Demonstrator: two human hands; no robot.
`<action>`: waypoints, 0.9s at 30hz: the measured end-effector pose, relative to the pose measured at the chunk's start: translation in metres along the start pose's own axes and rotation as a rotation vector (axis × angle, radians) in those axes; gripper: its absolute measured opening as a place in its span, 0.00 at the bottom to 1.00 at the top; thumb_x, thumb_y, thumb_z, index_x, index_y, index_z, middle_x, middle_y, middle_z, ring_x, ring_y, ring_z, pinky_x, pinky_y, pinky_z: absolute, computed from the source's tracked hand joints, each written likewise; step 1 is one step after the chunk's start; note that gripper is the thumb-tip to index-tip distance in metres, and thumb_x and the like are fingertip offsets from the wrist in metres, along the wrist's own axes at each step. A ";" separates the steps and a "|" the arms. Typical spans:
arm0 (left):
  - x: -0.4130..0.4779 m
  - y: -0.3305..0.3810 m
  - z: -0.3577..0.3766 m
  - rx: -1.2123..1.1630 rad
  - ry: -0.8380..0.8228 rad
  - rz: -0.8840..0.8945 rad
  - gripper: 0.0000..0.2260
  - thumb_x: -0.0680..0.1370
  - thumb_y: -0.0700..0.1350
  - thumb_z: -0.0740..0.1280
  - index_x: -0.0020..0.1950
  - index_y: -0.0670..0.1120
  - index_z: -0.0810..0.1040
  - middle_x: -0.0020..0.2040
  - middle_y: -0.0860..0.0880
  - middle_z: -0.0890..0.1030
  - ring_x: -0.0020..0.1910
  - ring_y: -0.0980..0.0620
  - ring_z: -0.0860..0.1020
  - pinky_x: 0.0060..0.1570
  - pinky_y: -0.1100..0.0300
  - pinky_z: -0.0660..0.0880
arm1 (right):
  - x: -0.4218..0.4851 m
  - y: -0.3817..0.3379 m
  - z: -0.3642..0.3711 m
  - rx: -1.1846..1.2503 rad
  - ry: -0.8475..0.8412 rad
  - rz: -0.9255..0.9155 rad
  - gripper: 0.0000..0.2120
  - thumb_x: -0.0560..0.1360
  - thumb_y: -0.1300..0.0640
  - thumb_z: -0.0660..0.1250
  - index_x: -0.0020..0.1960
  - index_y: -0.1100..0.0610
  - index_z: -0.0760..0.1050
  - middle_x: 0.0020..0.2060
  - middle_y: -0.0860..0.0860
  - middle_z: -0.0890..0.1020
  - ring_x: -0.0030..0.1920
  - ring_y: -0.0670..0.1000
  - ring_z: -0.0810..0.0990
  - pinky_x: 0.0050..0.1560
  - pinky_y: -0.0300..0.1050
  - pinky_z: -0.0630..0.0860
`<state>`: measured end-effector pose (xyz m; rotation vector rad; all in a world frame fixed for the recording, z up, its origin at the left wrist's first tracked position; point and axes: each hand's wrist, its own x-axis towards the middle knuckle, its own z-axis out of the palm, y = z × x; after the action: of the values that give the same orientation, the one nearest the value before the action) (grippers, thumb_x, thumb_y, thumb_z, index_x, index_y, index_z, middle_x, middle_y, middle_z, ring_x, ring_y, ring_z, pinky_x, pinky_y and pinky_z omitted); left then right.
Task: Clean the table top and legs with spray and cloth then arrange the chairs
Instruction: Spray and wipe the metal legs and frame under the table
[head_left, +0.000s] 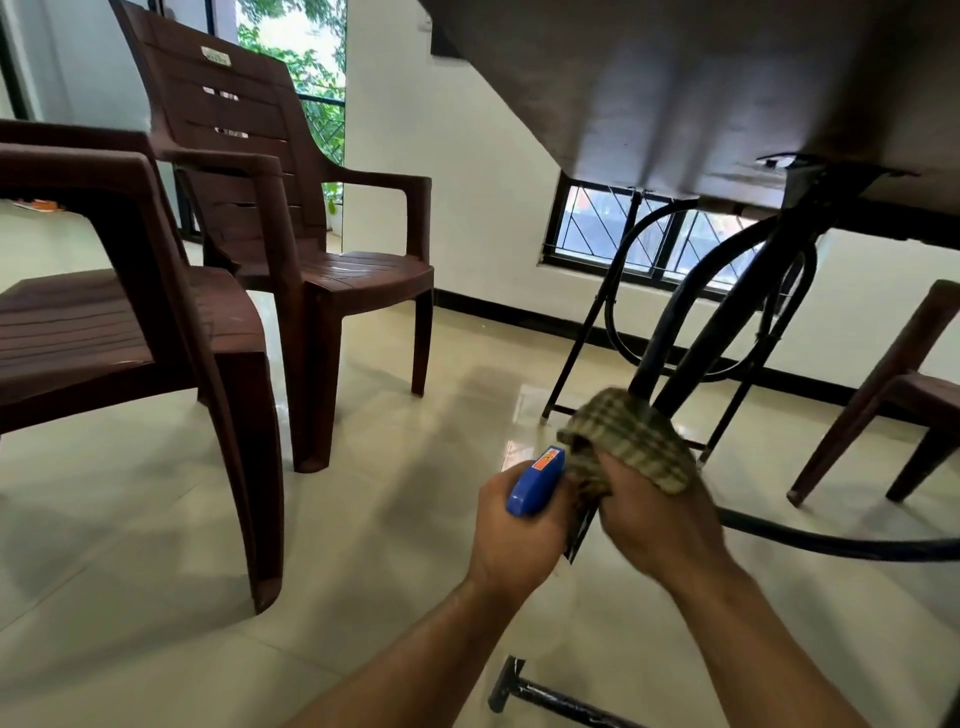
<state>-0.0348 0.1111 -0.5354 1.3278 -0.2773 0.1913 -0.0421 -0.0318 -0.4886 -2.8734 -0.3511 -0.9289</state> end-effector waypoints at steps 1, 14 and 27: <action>-0.002 -0.002 0.000 0.024 0.009 -0.005 0.12 0.79 0.46 0.72 0.39 0.41 0.78 0.32 0.35 0.75 0.27 0.47 0.70 0.29 0.54 0.70 | 0.005 0.005 0.000 -0.067 0.050 0.052 0.16 0.79 0.56 0.61 0.66 0.51 0.75 0.61 0.51 0.79 0.61 0.53 0.76 0.65 0.44 0.72; -0.016 -0.027 -0.019 0.149 -0.041 0.021 0.08 0.79 0.42 0.71 0.41 0.43 0.79 0.32 0.39 0.78 0.27 0.47 0.75 0.30 0.53 0.74 | -0.024 0.021 0.042 0.019 -0.054 0.090 0.24 0.77 0.53 0.57 0.73 0.48 0.69 0.70 0.49 0.73 0.70 0.51 0.71 0.69 0.42 0.64; -0.034 -0.050 -0.051 0.207 -0.036 0.004 0.18 0.75 0.51 0.69 0.40 0.34 0.76 0.33 0.33 0.75 0.27 0.44 0.73 0.28 0.47 0.73 | -0.064 0.005 0.090 -0.206 -0.083 0.018 0.27 0.71 0.53 0.61 0.69 0.56 0.73 0.65 0.56 0.77 0.69 0.60 0.69 0.73 0.60 0.61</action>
<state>-0.0479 0.1503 -0.6028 1.5369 -0.2964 0.2034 -0.0404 -0.0334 -0.5988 -3.1030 -0.2502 -0.8936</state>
